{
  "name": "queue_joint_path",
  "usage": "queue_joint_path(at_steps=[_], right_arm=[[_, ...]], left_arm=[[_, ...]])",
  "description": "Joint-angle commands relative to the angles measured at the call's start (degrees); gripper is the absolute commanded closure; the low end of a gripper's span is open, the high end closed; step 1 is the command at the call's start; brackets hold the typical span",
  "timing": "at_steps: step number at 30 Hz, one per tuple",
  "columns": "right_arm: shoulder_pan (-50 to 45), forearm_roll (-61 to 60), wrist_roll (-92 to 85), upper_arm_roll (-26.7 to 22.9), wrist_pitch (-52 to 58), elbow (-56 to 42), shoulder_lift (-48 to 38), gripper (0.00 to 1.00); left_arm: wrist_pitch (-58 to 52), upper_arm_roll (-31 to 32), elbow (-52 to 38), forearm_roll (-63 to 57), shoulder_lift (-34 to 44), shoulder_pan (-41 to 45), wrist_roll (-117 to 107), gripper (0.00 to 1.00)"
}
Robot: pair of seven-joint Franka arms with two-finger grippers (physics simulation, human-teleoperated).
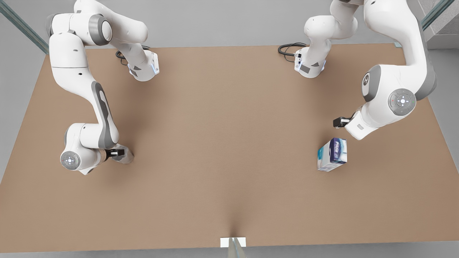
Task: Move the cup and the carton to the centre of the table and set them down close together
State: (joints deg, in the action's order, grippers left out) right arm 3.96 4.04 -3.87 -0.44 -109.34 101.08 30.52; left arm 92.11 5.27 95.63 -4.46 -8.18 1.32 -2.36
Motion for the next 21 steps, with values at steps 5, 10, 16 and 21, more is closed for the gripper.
queue_joint_path(at_steps=[5, 10, 16, 21], right_arm=[[0.18, 0.00, 0.00, 0.09, -0.62, -0.18, 1.47, 0.00], [0.88, -1.14, 0.00, 0.53, -0.44, -1.24, 2.52, 0.19], [1.32, -1.23, -1.32, 0.88, -0.62, -2.12, 3.84, 0.61], [1.23, -2.46, -1.14, 0.88, -0.53, -3.70, 5.25, 0.75]], left_arm=[[0.18, 0.00, 0.00, -0.20, -0.08, 0.00, -0.02, 0.00], [0.35, 0.00, 0.00, -0.20, -0.35, 0.00, 0.07, 0.00], [0.44, 0.00, 0.00, -0.20, -0.35, 0.00, 0.07, 0.00], [0.53, 0.00, 0.00, -0.20, -0.44, 0.00, 0.07, 0.00]])
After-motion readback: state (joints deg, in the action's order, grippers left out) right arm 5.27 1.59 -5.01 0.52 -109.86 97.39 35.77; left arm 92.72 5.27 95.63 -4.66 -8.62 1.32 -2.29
